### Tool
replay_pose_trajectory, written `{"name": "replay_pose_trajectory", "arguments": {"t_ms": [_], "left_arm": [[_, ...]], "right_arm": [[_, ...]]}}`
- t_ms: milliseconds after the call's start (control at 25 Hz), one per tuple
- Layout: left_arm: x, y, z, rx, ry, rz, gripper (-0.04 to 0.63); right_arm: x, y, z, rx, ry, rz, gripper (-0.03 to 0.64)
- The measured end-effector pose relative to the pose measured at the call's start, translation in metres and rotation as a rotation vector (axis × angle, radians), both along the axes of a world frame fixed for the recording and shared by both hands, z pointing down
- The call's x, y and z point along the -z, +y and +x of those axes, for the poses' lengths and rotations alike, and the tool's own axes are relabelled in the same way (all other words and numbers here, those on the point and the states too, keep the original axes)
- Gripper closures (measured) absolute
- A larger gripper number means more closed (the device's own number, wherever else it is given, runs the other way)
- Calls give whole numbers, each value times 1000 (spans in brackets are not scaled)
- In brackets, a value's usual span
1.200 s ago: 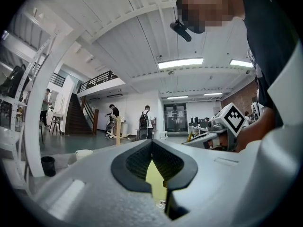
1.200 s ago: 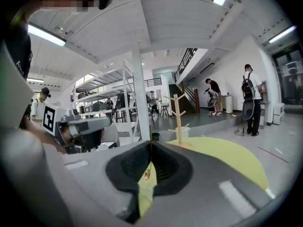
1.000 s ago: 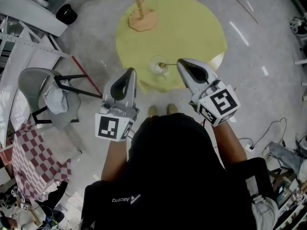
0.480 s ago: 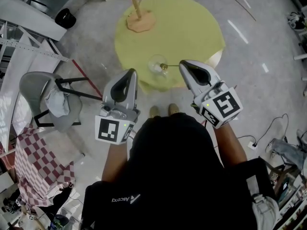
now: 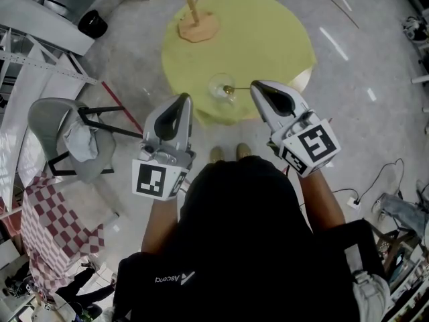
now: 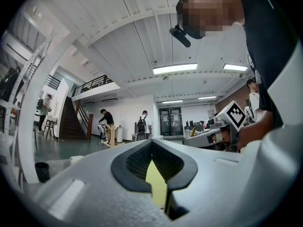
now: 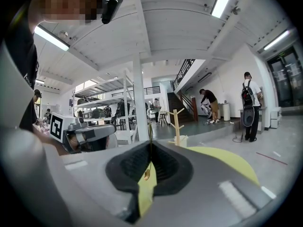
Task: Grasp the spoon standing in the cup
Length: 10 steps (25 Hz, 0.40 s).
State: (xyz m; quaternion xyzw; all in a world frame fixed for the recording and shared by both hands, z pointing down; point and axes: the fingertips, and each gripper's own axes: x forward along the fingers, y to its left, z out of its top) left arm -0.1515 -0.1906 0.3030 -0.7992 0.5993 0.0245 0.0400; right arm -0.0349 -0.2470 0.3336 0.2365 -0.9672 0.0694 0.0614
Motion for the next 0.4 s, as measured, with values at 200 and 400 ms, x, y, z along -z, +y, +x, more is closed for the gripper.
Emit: {"name": "replay_pose_trajectory", "arguments": {"t_ms": [200,400], "left_arm": [[-1,-2,1,-6,4,1,584],[-1,-4,-2,-6,7,3,584]], "right_arm": [[0,0,0,1,2,4,612],[-1,-4,-1,-3,5,3,614]]}}
